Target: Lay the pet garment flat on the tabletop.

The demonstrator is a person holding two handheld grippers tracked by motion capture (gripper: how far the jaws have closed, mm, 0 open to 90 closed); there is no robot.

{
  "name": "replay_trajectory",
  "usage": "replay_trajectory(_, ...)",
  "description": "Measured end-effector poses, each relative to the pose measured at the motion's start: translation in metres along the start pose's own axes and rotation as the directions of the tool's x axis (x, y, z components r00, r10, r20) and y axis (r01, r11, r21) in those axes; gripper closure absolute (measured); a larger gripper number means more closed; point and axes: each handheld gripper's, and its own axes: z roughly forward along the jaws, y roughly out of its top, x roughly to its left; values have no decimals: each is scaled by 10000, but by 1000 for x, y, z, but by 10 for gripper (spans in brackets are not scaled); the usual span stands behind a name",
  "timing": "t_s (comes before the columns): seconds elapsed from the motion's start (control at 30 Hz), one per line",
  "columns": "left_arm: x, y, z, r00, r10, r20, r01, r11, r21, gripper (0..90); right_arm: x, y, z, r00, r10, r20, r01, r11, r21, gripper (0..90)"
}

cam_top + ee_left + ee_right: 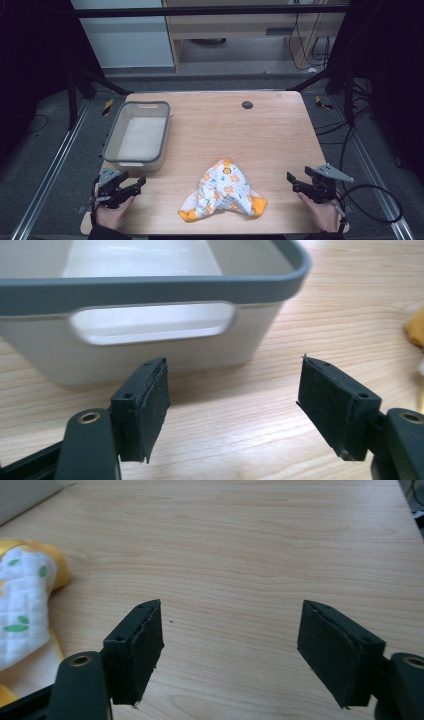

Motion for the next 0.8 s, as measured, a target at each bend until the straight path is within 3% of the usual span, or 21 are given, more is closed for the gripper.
replay_trajectory(0.27,-18,1,-2,9973,496,544,-500,9987,47,288,13,1,0,9979,-327,-568,333,9994,96,316)
replay_trajectory(0.63,-30,9,-4,9943,548,912,-547,9985,-35,285,29,13,0,9913,-726,-1101,726,9974,-34,342)
replay_trajectory(0.8,-36,18,-5,9924,674,1028,-656,9976,-210,284,33,21,-1,9872,-601,-1477,592,9982,-105,355)
